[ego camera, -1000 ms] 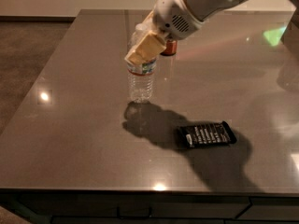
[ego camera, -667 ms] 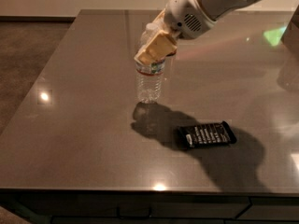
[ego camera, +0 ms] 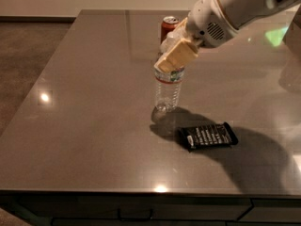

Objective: Move water bottle near rxbar chocolate

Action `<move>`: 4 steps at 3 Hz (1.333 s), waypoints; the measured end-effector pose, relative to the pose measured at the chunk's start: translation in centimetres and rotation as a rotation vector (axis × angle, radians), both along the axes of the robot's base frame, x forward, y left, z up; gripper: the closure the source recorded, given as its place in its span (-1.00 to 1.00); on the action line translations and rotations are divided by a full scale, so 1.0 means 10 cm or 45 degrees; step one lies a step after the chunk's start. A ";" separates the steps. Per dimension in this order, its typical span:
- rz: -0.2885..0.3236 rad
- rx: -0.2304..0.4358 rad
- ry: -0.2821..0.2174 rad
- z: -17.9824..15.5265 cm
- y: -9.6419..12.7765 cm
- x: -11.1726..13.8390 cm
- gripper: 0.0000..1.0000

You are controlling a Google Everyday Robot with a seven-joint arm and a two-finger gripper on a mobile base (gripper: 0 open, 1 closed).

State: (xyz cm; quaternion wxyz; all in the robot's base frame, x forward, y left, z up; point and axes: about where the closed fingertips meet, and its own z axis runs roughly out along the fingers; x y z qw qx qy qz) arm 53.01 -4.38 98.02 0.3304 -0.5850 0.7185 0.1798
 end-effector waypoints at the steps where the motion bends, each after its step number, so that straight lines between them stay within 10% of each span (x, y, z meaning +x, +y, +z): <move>1: -0.045 -0.012 0.012 -0.08 -0.21 -0.04 1.00; 2: -0.092 -0.026 0.008 -0.13 -0.40 -0.06 1.00; 4: -0.183 -0.039 0.011 -0.23 -0.68 -0.08 0.06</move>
Offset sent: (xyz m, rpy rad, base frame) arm -0.0077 -0.0689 -0.0196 -0.0326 0.0048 -0.1263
